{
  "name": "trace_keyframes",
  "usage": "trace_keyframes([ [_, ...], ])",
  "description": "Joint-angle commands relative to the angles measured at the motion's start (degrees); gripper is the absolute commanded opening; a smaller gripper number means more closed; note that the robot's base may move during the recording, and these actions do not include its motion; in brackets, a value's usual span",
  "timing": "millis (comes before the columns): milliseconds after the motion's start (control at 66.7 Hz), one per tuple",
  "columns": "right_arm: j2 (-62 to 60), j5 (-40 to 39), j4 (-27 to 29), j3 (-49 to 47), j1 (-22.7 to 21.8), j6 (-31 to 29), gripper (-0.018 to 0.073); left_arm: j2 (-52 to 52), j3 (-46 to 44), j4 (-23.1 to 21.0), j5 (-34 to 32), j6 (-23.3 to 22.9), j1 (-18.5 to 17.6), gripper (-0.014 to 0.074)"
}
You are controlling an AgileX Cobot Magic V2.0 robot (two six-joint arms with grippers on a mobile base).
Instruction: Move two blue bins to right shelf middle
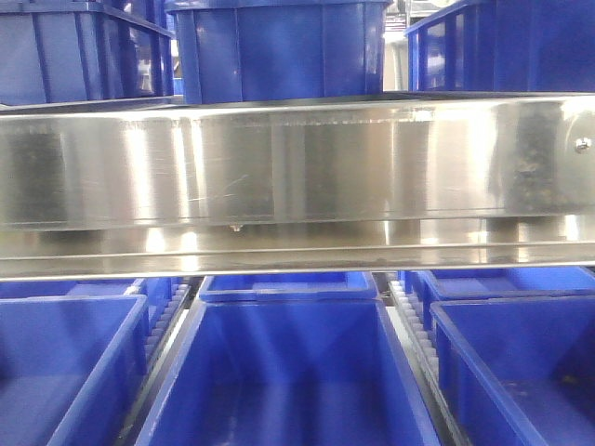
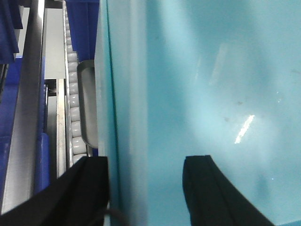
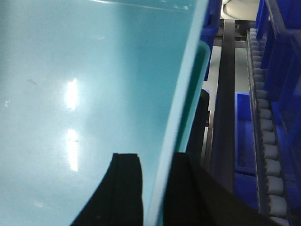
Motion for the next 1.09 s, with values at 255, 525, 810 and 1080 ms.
trace_keyframes([
  [255, -0.5, -4.7, -1.1, -0.7, -0.1, -1.2, -0.0154, -0.9, -1.0, -2.8, -4.8, 2.5, -0.2, -0.0111],
  [525, -0.5, -4.7, -1.1, -0.7, -0.1, -1.2, -0.0154, 0.4, -1.0, -2.8, -8.8, 2.5, -0.2, -0.0111],
  [810, -0.5, -4.7, -1.1, -0.7, -0.1, -1.2, -0.0154, 0.4, -1.0, -2.8, -12.9, 2.5, -0.2, -0.0111],
  [1080, -0.5, -4.7, -1.1, -0.7, -0.1, -1.2, -0.0154, 0.5, -1.0, -2.8, -16.2, 2.5, -0.2, -0.0111],
])
